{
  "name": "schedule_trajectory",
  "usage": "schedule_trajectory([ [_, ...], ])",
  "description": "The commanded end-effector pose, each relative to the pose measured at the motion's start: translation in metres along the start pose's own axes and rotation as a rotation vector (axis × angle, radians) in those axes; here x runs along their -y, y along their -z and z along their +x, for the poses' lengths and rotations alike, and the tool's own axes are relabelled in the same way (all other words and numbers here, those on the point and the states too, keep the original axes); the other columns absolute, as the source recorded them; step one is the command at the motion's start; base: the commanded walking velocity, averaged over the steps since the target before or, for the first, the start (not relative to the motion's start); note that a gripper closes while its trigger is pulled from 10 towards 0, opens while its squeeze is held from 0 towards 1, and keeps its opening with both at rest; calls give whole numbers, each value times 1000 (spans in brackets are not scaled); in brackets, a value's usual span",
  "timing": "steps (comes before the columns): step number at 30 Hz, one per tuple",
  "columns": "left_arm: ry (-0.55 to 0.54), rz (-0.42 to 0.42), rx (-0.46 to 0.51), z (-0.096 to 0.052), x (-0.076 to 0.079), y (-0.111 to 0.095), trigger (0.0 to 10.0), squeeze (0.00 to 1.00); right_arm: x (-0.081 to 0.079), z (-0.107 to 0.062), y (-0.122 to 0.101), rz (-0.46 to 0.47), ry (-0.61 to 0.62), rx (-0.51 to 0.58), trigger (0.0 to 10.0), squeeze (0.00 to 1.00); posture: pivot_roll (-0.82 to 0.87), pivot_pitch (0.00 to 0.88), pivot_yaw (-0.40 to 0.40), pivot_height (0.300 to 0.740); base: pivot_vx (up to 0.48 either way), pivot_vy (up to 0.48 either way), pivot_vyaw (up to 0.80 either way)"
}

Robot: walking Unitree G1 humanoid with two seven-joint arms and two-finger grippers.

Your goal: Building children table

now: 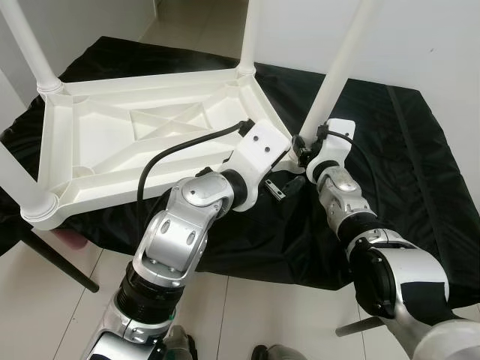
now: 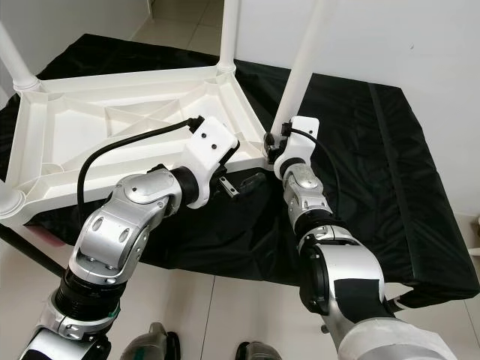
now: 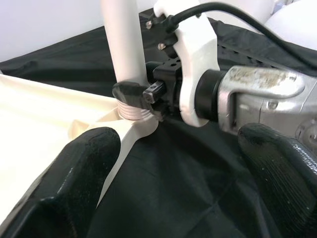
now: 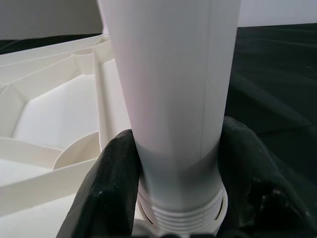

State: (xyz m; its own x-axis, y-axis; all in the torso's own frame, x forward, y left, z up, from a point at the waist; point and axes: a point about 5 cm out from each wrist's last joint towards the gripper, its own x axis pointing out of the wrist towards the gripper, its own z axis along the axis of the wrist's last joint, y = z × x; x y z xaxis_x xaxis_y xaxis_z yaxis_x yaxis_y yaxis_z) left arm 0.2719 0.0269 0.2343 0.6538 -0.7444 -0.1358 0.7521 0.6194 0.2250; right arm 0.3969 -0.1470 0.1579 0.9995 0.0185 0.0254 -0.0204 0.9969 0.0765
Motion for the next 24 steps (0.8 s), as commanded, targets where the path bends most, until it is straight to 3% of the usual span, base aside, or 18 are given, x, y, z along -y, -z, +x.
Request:
schedule_trajectory([
  [1,-22,-1,3,1,2,-1,10000,0,7,-7,18,17,79,-67,0,0,105,52,-45,740,0,0,0],
  [14,-13,4,7,2,4,-2,10000,0,-1,-12,26,28,287,-91,0,0,100,41,-49,740,0,0,0],
  [24,-8,5,9,3,6,-2,10000,0,1,-19,29,77,513,-106,0,0,103,27,-54,740,0,0,0],
])
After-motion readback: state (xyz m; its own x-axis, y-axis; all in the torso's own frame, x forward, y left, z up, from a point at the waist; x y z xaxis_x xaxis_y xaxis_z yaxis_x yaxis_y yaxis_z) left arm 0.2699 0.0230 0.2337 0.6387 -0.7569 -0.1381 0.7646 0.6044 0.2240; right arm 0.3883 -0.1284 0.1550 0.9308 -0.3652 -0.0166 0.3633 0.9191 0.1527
